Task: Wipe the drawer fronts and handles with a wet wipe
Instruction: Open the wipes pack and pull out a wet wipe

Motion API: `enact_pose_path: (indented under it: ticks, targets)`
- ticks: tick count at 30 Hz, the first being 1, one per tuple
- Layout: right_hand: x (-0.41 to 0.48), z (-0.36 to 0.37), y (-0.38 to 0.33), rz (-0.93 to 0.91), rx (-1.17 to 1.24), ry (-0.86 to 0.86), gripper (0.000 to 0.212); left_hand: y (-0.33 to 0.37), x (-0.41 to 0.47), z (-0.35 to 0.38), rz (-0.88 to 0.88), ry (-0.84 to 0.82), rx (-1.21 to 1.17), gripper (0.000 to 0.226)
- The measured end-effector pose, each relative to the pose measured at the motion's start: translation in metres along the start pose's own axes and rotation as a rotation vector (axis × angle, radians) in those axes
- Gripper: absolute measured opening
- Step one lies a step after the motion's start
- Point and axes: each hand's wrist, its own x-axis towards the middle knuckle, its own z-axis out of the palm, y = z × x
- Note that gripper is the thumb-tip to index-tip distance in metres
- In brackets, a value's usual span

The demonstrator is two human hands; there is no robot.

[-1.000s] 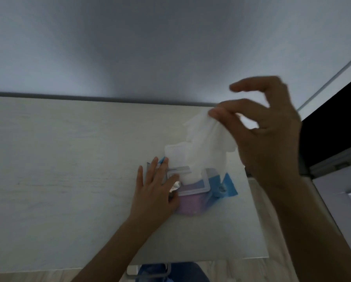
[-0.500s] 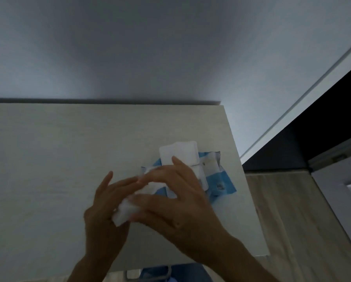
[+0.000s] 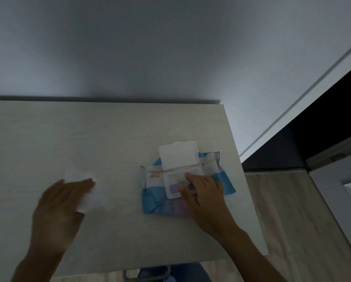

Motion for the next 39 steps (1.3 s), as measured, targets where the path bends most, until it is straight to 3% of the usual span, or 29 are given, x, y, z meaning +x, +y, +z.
enact_pose_path:
  ticks: [2, 5, 8, 12, 16, 21, 28, 35, 39]
  targets:
    - [0.0, 0.004, -0.001, -0.034, -0.033, 0.049, 0.087, 0.007, -0.001, 0.009, 0.129, -0.11, 0.095, 0.051]
    - [0.001, 0.012, 0.003, -0.078, -0.13, 0.212, 0.074, -0.005, -0.008, 0.02, 0.131, -0.33, 0.163, 0.069]
    - [-0.002, 0.015, 0.002, -0.09, -0.116, 0.307, 0.067, 0.022, -0.004, 0.017, 0.204, -0.207, 0.02, 0.08]
    - [-0.004, 0.013, 0.007, -0.064, -0.04, 0.367, 0.066, 0.105, 0.01, 0.048, 0.305, -0.045, -0.194, 0.051]
    - [-0.004, 0.01, 0.017, -0.164, -0.079, 0.421, 0.044, 0.142, 0.017, 0.086, 0.098, -0.019, -0.095, 0.057]
    - [-0.004, 0.01, 0.023, -0.239, -0.101, 0.395, 0.041, 0.149, 0.016, 0.1, 0.083, 0.056, -0.06, 0.039]
    - [-0.008, 0.012, 0.019, -0.29, -0.255, 0.236, 0.032, 0.146, 0.014, 0.111, -0.055, 0.153, -0.429, 0.034]
    - [-0.005, 0.01, 0.003, -0.225, -0.547, 0.299, 0.033, 0.157, 0.014, 0.098, -0.099, 0.257, -0.652, 0.016]
    - [-0.004, 0.016, 0.0, -0.217, -0.524, 0.309, 0.039, 0.159, 0.012, 0.099, -0.092, 0.243, -0.589, 0.03]
